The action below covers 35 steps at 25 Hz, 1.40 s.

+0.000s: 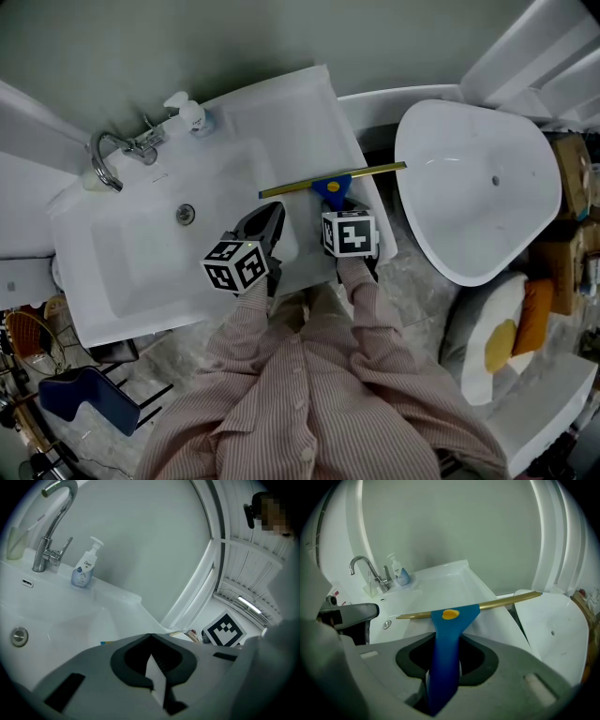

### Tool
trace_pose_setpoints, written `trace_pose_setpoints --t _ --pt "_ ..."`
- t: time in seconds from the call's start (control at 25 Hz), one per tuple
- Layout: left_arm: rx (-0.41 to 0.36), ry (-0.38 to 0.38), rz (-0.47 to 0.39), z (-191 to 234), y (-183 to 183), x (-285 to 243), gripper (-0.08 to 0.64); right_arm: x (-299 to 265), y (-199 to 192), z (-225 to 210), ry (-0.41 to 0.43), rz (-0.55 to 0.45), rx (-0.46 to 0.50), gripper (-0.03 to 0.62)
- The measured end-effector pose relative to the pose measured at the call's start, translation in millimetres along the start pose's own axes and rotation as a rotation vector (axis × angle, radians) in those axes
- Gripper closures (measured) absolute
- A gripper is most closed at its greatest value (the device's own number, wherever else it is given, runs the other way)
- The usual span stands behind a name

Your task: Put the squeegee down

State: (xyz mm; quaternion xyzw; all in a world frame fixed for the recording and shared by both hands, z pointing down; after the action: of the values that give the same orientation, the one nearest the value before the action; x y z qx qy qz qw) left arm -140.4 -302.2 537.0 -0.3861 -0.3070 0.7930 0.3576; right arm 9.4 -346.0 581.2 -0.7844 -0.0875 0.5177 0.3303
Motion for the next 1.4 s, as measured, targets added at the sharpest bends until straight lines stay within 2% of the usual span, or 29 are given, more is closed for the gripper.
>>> trace_pose_setpoints --t 0.4,0.6,0.96,1.12,1.4 --pt "0.006 -0.013 -0.004 -1.5 1.0 -1.1 0.561 -0.4 -0.7 0.3 -0.019 0.000 0.020 0.469" --pt "0.003 -0.025 -0.001 -4.7 1.7 -2.3 0.561 1.8 -0.9 0.6 -0.029 0.000 0.028 0.446" --pt "-0.005 -0.049 0.005 -13.6 1.5 -4.7 0.561 19.6 3.2 2.0 -0.010 -0.074 -0.003 0.425" --pt "-0.007 -0.058 -0.008 -19.3 5.2 -3.2 0.561 29.6 7.2 7.0 0.025 -0.104 0.027 0.425" --pt "-0.035 -0.095 -0.047 -33.4 19.1 0.5 0.561 54.9 17.2 5.0 0.036 -0.181 0.062 0.425"
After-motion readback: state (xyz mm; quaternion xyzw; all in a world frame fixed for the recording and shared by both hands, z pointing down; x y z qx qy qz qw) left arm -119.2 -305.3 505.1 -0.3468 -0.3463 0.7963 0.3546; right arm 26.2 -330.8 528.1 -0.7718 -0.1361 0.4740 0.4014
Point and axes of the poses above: the fingertips, and each gripper's own axes: x backward along the fingers, z to its left, y out of its top, the point moved 5 cm from there along x, backward along the fingers, and after that the axes turned 4 degrees about y, right-handed, at the moved point
